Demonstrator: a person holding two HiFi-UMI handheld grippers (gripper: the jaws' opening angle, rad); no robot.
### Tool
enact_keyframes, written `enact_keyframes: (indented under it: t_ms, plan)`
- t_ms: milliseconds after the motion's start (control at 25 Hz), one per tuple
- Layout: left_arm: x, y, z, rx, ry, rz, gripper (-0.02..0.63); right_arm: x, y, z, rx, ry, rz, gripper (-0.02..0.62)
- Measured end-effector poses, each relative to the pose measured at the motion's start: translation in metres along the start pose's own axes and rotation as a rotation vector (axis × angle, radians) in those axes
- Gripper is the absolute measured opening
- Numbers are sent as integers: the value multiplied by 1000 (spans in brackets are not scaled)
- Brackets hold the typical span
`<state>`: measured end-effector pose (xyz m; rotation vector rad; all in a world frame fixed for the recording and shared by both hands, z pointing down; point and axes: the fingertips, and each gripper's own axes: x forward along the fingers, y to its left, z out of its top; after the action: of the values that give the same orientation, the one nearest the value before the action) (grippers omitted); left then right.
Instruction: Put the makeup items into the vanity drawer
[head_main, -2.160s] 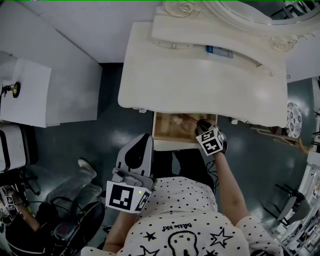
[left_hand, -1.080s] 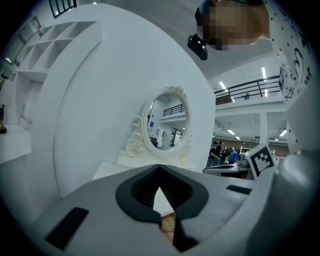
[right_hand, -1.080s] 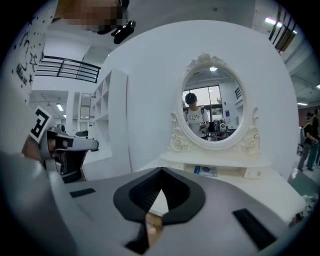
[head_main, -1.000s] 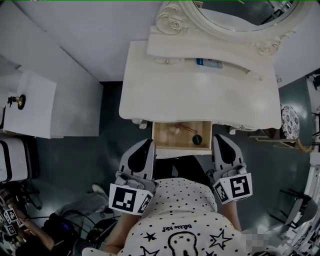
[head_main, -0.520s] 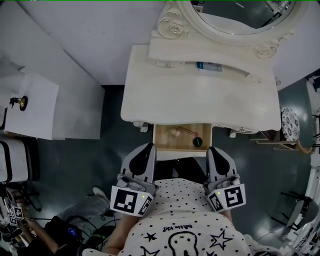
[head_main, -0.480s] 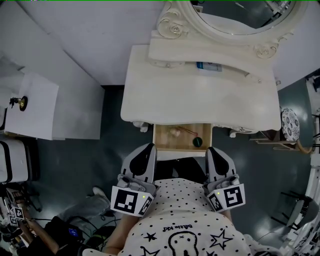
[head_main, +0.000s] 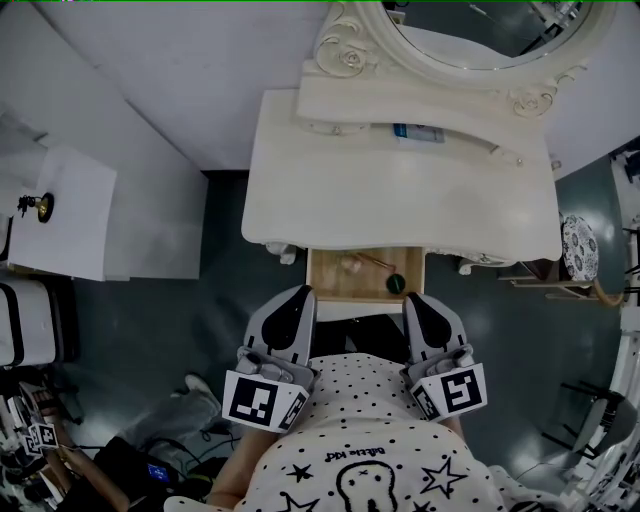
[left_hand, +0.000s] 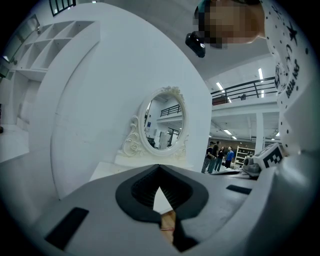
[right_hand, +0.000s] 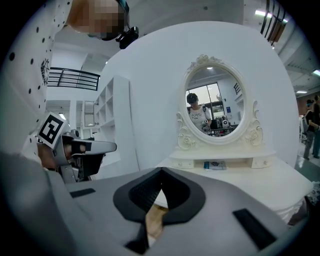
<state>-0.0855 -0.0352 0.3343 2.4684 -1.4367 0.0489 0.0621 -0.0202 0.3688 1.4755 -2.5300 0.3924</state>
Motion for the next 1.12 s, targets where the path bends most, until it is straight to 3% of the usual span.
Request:
enact_keyframes:
  t_ms: [1120]
  plan:
    - [-2,11,0,-13,-1,13,-5,12,6,-1,-1,22,15,8]
